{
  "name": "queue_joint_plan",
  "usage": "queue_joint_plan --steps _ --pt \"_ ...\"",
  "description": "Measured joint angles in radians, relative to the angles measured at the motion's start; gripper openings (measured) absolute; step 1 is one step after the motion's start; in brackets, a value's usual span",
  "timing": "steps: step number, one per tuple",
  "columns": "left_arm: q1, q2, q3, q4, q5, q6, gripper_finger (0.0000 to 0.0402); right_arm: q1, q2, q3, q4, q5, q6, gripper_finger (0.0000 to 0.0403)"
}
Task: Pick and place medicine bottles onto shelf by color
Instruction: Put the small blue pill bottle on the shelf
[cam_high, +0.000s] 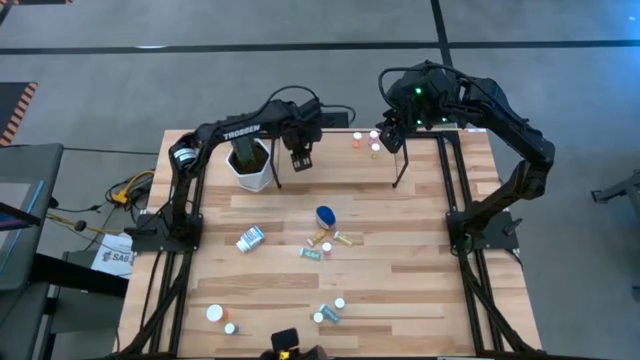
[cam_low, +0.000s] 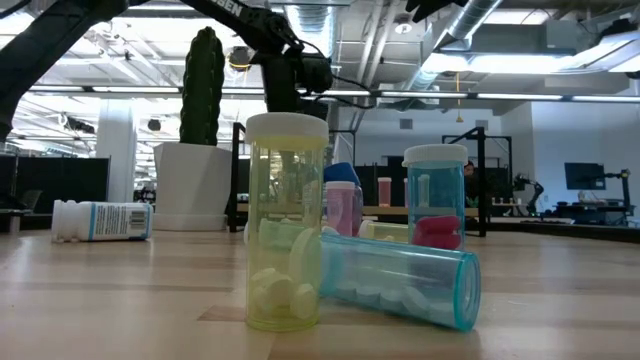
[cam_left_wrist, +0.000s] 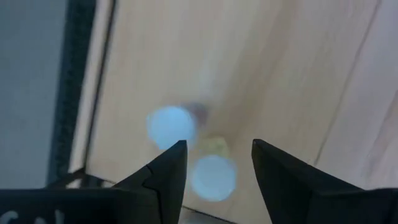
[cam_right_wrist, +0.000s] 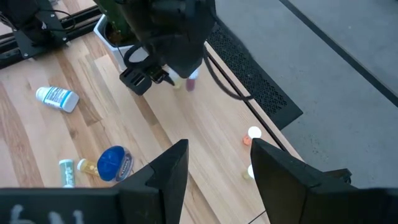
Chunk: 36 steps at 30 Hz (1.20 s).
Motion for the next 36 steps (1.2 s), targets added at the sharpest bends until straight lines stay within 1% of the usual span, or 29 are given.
queue_joint_plan --steps 5,9,15,22,30,36 --pt "-0.005 0.000 0.077 -0.054 -0.042 0.003 0.0169 0.000 0.000 0.000 0.000 0.000 0.000 0.0195" --pt "-0.022 0.000 0.132 -0.133 -0.070 0.001 0.0169 0.000 0.000 0.000 0.000 0.000 0.000 0.0195" --pt "-0.064 0.000 0.198 -0.224 -0.073 -0.018 0.0169 0.000 0.000 0.000 0.000 0.000 0.000 0.0195" --pt "-0.159 0.000 0.247 -0.261 -0.061 -0.059 0.0169 0.000 0.000 0.000 0.000 0.000 0.000 0.0195" --pt "-0.294 0.000 0.253 -0.371 0.008 -0.193 0.0169 0.000 0.000 0.000 0.000 0.000 0.000 0.0195" --pt "-0.413 -0.006 0.253 -0.376 0.003 -0.366 0.0169 0.000 0.000 0.000 0.000 0.000 0.000 0.0195"
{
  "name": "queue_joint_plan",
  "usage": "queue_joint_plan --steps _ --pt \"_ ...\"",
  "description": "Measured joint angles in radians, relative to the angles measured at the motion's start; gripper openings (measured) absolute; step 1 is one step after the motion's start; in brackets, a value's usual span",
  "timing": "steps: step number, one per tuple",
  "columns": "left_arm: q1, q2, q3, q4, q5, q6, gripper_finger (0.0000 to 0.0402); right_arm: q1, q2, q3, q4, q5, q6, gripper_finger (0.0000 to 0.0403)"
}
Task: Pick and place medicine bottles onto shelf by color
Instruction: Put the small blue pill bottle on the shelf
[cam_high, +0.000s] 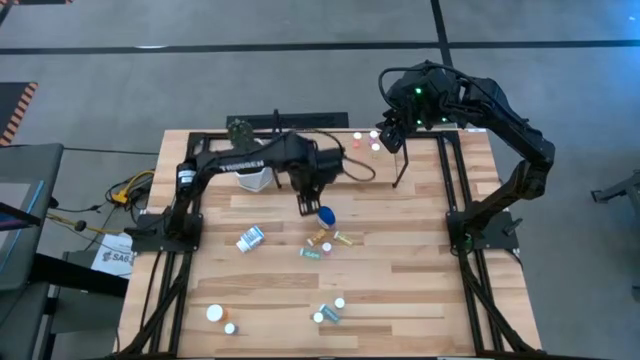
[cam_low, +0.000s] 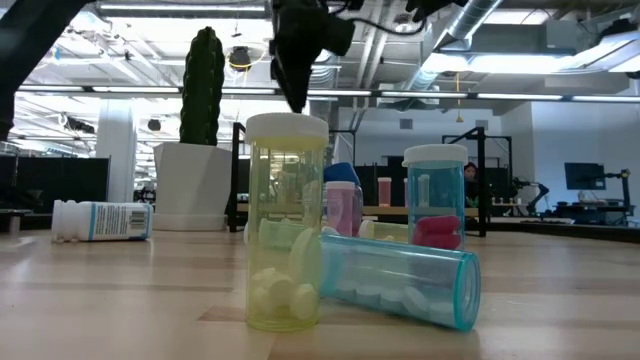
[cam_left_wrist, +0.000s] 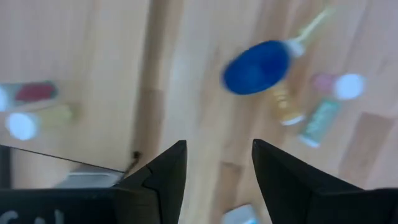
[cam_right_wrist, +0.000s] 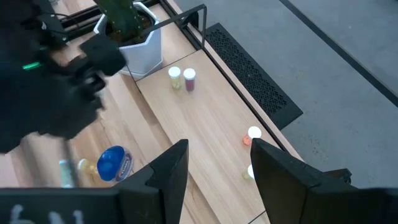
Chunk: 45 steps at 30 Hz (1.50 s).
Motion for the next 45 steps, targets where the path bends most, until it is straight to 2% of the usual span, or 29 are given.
queue_joint_plan --steps 6,10,14,22,25,30,36,41,45 --pt "-0.137 -0.003 0.000 0.099 0.001 -0.263 0.0169 0.000 0.000 0.000 0.000 0.000 0.000 0.0195" --pt "-0.245 0.003 0.000 0.138 -0.056 -0.436 0.0169 0.000 0.000 0.000 0.000 0.000 0.000 0.0195" --pt "-0.344 0.004 0.000 0.074 -0.090 -0.637 0.0169 0.000 0.000 0.000 0.000 0.000 0.000 0.0195" --pt "-0.529 0.004 -0.004 -0.095 -0.142 -0.934 0.0169 0.000 0.000 0.000 0.000 0.000 0.000 0.0195" --pt "-0.584 0.003 -0.025 -0.096 -0.135 -1.038 0.0169 0.000 0.000 0.000 0.000 0.000 0.000 0.0195" --pt "-0.656 -0.046 -0.136 -0.100 -0.017 -1.193 0.0183 0.000 0.000 0.000 0.000 0.000 0.000 0.0195" --pt "-0.751 -0.146 -0.297 -0.098 -0.004 -1.307 0.0204 0.000 0.000 0.000 0.000 0.000 0.000 0.0195" --pt "-0.863 -0.244 -0.443 -0.054 -0.004 -1.317 0.0216 0.000 0.000 0.000 0.000 0.000 0.000 0.0195" --pt "-0.967 -0.316 -0.587 0.071 -0.009 -1.251 0.0220 0.000 0.000 0.000 0.000 0.000 0.000 0.0195"
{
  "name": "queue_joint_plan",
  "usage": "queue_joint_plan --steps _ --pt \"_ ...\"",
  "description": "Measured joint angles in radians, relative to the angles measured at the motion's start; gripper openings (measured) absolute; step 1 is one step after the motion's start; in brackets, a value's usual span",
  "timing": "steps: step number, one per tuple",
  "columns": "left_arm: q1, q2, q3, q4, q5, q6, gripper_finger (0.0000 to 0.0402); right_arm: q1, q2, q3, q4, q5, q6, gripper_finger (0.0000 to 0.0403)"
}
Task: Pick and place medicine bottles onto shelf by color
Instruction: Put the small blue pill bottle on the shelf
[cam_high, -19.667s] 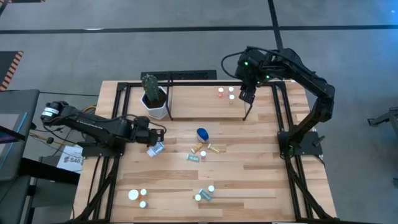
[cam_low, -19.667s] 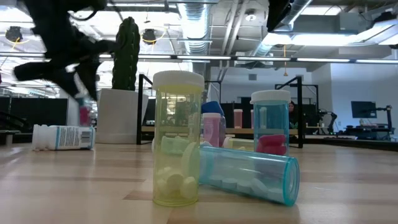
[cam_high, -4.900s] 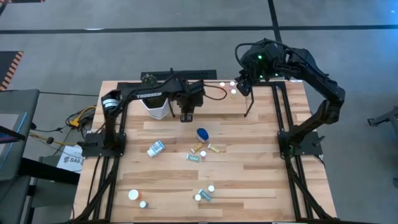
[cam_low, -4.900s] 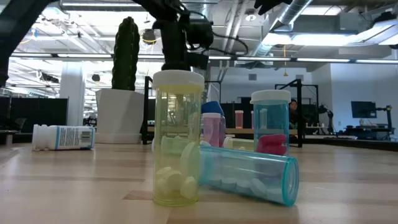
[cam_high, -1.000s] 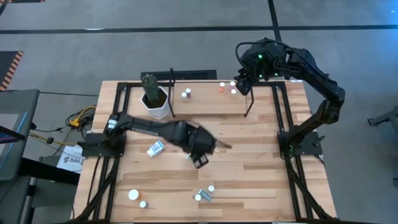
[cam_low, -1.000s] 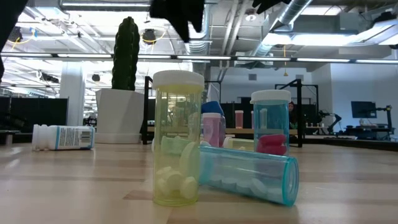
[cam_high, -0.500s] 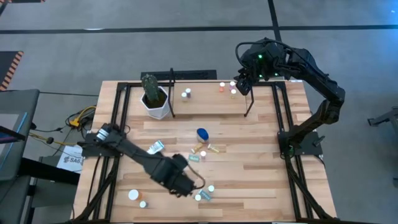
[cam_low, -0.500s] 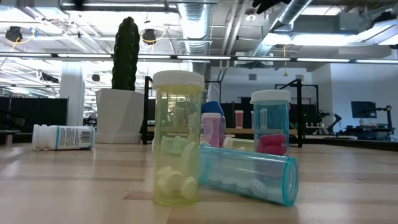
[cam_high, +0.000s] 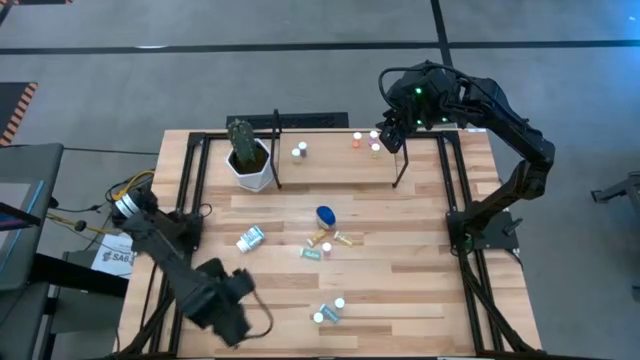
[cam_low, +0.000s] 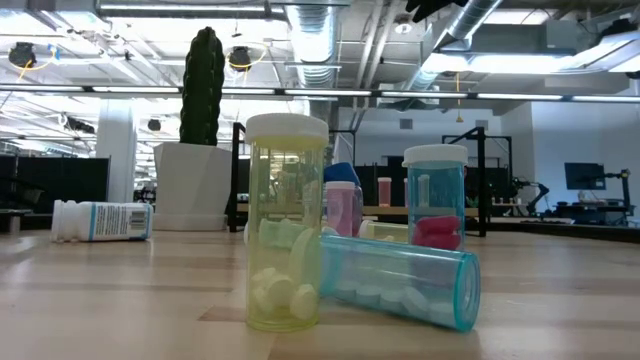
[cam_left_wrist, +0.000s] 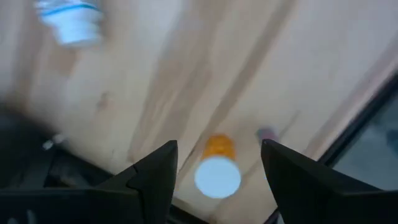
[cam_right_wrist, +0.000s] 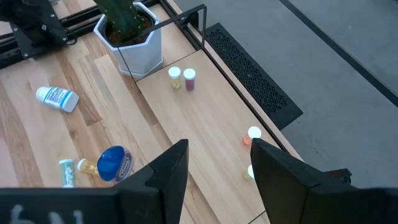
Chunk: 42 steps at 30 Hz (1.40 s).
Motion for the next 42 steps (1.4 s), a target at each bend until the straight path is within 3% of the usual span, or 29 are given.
queue_joint_plan --steps 7,22,28,42 --pt "-0.129 -0.041 -0.182 0.197 -0.047 0.119 0.0220 0.000 0.000 0.000 0.000 0.000 0.000 0.0195" --pt "-0.249 -0.038 -0.212 0.405 -0.228 0.238 0.0220 0.000 0.000 0.000 0.000 0.000 0.000 0.0195" --pt "-0.264 -0.036 -0.292 0.526 -0.230 0.241 0.0220 0.000 0.000 0.000 0.000 0.000 0.000 0.0195" --pt "-0.260 -0.035 -0.339 0.568 -0.221 0.213 0.0220 0.000 0.000 0.000 0.000 0.000 0.000 0.0195"
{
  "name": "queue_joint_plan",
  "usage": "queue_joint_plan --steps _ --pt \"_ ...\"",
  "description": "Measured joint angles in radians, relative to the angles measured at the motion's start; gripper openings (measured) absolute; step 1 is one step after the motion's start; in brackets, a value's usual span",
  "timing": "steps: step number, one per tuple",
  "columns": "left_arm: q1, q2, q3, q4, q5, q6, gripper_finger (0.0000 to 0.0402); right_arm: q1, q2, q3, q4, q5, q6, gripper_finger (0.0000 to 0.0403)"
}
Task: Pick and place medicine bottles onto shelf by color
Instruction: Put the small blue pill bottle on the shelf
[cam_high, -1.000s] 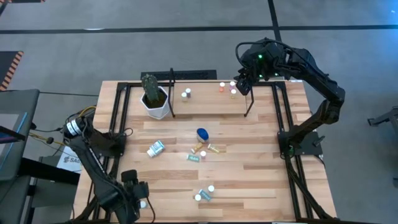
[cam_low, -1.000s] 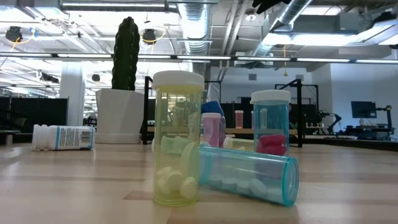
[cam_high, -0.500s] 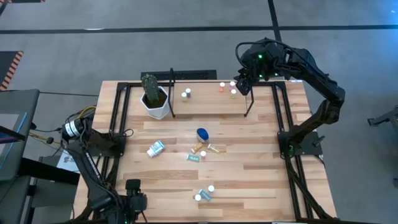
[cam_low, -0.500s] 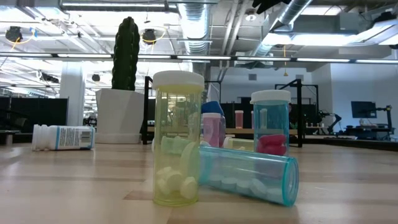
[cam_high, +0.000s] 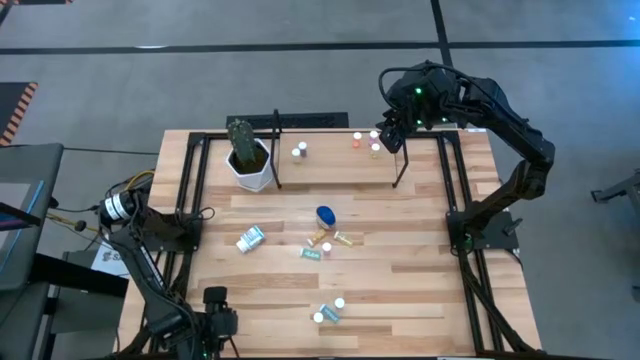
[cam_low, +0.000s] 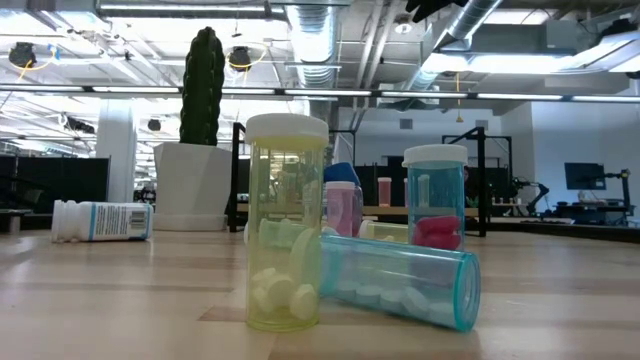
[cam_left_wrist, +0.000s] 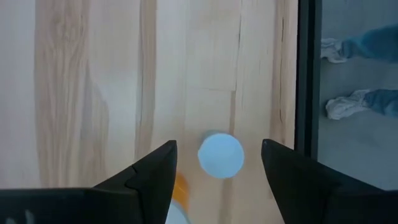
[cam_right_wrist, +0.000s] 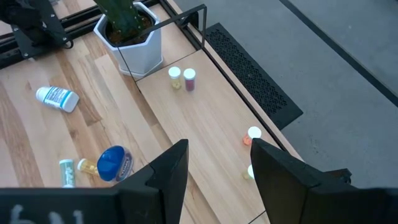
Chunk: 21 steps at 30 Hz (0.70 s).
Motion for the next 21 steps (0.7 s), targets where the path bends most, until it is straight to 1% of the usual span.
queue_joint_plan --steps 3,9,19,21 --pt "0.000 0.000 0.000 0.000 0.008 -0.008 0.0220 0.000 0.000 0.000 0.000 0.000 0.000 0.0195" --pt "0.004 0.000 0.000 0.001 0.023 0.036 0.0220 0.000 0.000 0.000 0.000 0.000 0.000 0.0195" --pt "0.043 0.001 0.000 0.005 0.058 0.087 0.0220 0.000 0.000 0.000 0.000 0.000 0.000 0.0195" --pt "0.048 0.014 0.000 0.017 0.081 0.091 0.0220 0.000 0.000 0.000 0.000 0.000 0.000 0.0195"
